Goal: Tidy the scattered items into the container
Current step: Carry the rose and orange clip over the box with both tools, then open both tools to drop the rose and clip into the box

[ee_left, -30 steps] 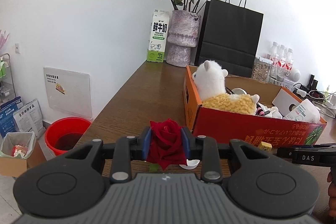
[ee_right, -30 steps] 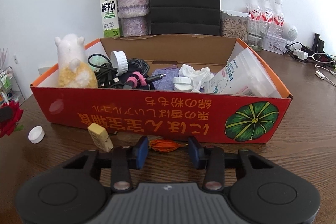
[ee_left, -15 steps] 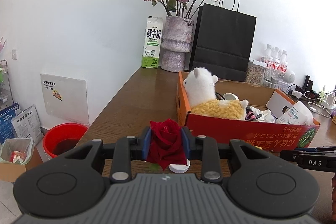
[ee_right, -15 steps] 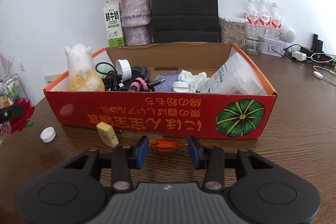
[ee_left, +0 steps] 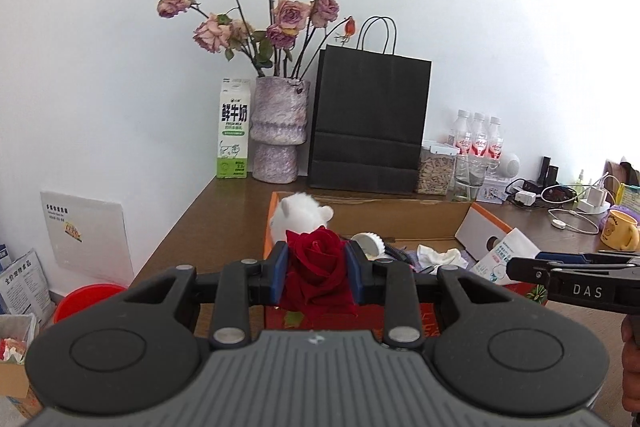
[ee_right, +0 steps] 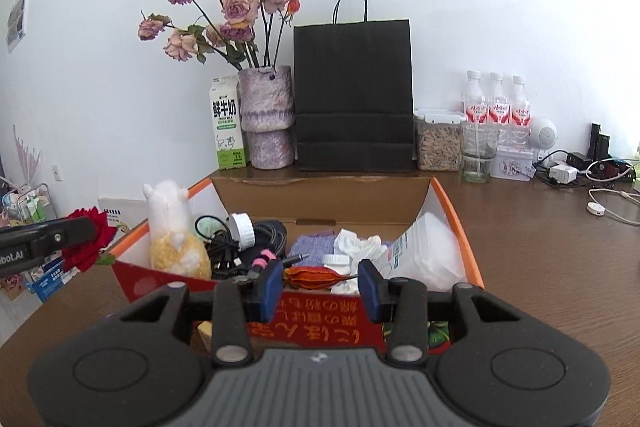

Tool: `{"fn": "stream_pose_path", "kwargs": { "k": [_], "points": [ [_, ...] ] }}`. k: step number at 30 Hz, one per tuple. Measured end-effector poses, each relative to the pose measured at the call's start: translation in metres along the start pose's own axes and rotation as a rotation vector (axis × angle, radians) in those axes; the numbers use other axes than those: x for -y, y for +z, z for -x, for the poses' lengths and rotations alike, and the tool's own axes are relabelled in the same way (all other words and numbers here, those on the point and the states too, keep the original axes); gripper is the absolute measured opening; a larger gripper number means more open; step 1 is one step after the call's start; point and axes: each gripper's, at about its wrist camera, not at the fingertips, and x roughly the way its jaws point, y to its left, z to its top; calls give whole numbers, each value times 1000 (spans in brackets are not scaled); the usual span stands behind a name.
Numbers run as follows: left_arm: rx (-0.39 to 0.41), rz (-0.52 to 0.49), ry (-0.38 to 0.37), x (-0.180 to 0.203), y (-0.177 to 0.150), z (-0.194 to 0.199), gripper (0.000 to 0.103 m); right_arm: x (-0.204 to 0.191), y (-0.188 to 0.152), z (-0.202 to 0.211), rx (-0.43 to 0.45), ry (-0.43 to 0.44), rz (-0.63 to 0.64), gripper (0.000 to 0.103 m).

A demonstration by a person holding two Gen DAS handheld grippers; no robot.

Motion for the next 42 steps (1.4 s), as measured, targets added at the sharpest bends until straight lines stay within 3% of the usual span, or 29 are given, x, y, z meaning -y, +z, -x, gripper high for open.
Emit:
{"fn": "stream_pose_path", "kwargs": {
  "k": [10, 14, 20, 23, 31, 36, 37, 38, 40, 42],
  "points": [
    [37, -36, -61, 48, 31, -48, 31, 9, 38, -29, 115, 18, 37, 40],
    [34, -35, -47, 62, 37, -77, 31, 13, 46, -51, 147, 19, 54, 40],
    [-9, 29, -12, 75, 29, -122, 31, 38, 35, -78, 86, 20, -44, 40],
    [-35, -16, 2, 77, 21, -127, 31, 44, 31, -82, 76, -6, -62, 40],
    [-43, -15, 13, 74, 17, -125, 31, 38, 27, -77, 94, 5, -36, 40],
    [-37, -29, 27, 76, 16, -124, 37, 35, 25, -76, 88, 11, -26, 41],
    [-38, -30, 35, 76, 15, -125, 46, 35, 24, -76, 91, 9, -24, 41],
    [-39, -30, 46, 76, 15, -125, 67, 34, 24, -75, 96, 6, -23, 44],
    [-22, -32, 103, 77, 15, -125, 89, 34, 23, -73, 105, -1, -25, 54],
    [2, -33, 162, 75, 17, -123, 100, 36, 23, -71, 119, -22, -33, 71]
  ]
}}
